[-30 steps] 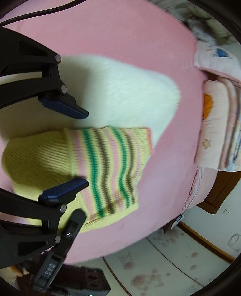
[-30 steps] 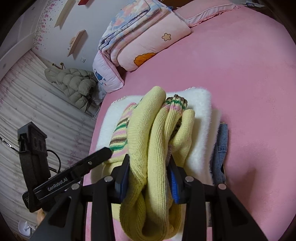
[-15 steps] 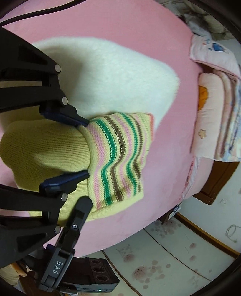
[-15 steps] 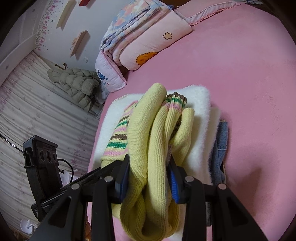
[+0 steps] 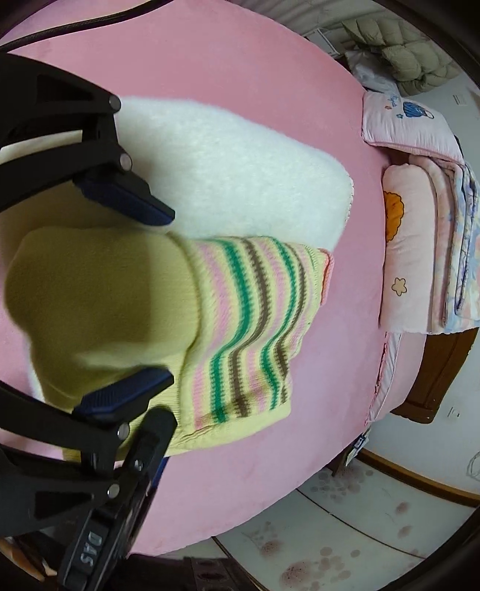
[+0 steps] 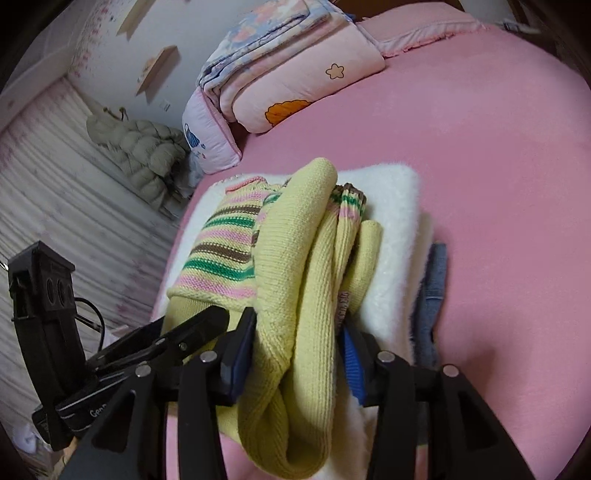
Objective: Fold large clothes
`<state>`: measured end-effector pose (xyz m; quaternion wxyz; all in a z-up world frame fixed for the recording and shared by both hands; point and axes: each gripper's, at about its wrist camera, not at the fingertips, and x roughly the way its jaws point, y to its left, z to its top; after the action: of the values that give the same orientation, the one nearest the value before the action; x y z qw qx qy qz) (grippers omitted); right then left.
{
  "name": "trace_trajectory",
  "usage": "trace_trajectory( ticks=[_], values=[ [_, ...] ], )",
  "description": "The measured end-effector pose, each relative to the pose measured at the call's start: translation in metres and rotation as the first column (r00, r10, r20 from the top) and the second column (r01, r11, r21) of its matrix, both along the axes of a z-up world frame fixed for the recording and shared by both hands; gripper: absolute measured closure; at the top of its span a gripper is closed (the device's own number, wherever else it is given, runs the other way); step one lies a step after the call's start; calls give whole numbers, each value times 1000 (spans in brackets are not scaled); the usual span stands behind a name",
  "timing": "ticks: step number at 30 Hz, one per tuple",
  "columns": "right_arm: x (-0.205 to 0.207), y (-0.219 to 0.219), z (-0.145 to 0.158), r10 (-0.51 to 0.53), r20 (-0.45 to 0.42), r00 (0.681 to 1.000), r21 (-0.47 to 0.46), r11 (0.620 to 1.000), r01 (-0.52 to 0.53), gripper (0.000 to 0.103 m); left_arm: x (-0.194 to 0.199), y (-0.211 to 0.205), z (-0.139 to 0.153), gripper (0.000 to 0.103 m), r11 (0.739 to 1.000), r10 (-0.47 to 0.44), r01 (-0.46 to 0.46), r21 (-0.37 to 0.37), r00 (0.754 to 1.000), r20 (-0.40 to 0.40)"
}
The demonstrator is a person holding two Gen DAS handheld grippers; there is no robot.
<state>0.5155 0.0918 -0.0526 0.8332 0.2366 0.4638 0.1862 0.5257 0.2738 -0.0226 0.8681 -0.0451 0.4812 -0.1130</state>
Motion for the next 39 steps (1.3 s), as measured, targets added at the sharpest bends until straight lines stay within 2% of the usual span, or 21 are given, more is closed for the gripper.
trace_trajectory(
  ticks=[3,10,16,19,23,32,36,39],
  values=[
    [-7,-8,13,9,-5,1000,-10,1000,-9,52,-7,-6,4,12,1000,26,-26,18,999,-25],
    [-39,-30,48,18,19,1000,-31,999,-18,52,-44,-21,32,12,997,65,-65,40,998,-13],
    [-76,-43,86,43,61,997,-41,998,-41,52,-92,-31,69,12,995,97,-97,-29,995,-1],
    [-101,-52,106,50,96,994,-57,997,-44,52,-124,-41,89,10,993,113,-113,-33,993,24],
    [-135,-64,125,55,134,989,-86,995,-44,52,-162,-54,108,8,991,133,-134,2,989,68],
    [-199,-91,157,81,208,975,-86,994,-64,52,-230,-86,144,7,986,153,-162,39,974,165],
    [-232,-110,175,74,248,966,-91,994,-52,52,-260,-103,157,7,987,155,-162,22,971,184],
    [-257,-121,186,73,261,963,-113,993,-44,52,-289,-119,167,7,987,144,-157,47,969,202]
  ],
)
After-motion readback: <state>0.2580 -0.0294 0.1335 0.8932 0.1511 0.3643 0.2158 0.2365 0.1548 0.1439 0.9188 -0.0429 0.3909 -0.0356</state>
